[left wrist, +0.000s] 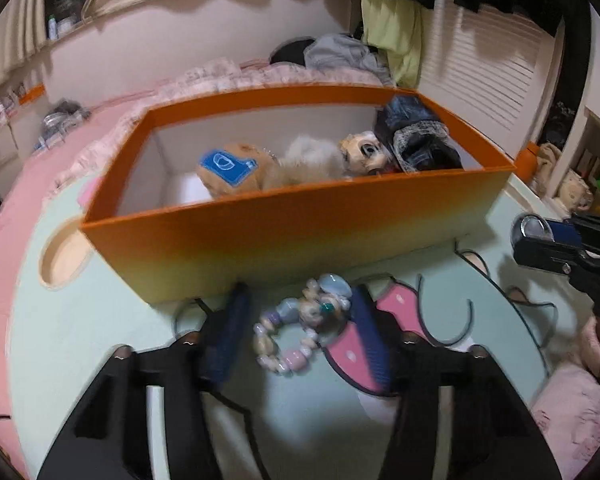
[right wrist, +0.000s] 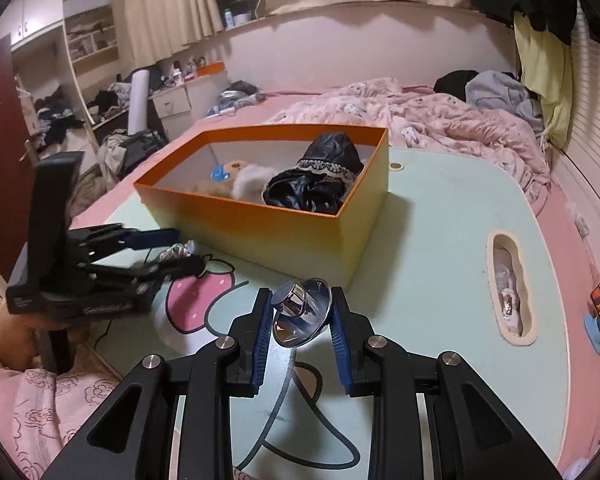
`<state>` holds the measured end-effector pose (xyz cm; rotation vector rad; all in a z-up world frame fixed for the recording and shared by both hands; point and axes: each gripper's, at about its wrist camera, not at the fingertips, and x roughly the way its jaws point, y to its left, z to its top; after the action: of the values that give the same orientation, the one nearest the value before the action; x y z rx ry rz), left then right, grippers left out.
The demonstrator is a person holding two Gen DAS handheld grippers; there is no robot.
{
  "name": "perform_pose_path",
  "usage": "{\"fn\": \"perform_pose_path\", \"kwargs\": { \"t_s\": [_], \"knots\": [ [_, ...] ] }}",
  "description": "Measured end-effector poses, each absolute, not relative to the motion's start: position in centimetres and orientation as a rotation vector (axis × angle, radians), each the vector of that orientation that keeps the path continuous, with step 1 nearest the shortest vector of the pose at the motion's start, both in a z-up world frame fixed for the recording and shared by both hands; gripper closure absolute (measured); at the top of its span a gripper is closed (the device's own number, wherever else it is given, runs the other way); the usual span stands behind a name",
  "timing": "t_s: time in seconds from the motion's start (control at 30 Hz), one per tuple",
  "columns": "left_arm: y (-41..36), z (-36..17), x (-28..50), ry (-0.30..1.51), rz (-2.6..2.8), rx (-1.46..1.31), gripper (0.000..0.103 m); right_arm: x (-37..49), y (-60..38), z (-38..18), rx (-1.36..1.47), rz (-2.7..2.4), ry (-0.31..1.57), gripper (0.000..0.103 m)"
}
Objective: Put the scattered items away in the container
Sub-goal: 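Grasp the bead bracelet with the left gripper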
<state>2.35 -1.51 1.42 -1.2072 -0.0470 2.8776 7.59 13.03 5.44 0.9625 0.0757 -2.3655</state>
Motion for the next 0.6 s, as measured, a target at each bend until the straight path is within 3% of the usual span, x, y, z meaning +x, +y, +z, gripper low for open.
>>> {"fn": "perform_pose_path", "kwargs": {
  "t_s": [0.17,0.6],
  "knots": [
    [-1.9,1.5,3.8,-0.102,2.881,-1.15,0.084,7.7,12.7,5.5,0.96,-2.368,0.079,0.077],
    [-1.0,4.5,7.8,-0.143,2.84,-0.992,0.085,8.3,11.1,5.6,0.944,-2.339,0.116,0.077]
  ]
}}
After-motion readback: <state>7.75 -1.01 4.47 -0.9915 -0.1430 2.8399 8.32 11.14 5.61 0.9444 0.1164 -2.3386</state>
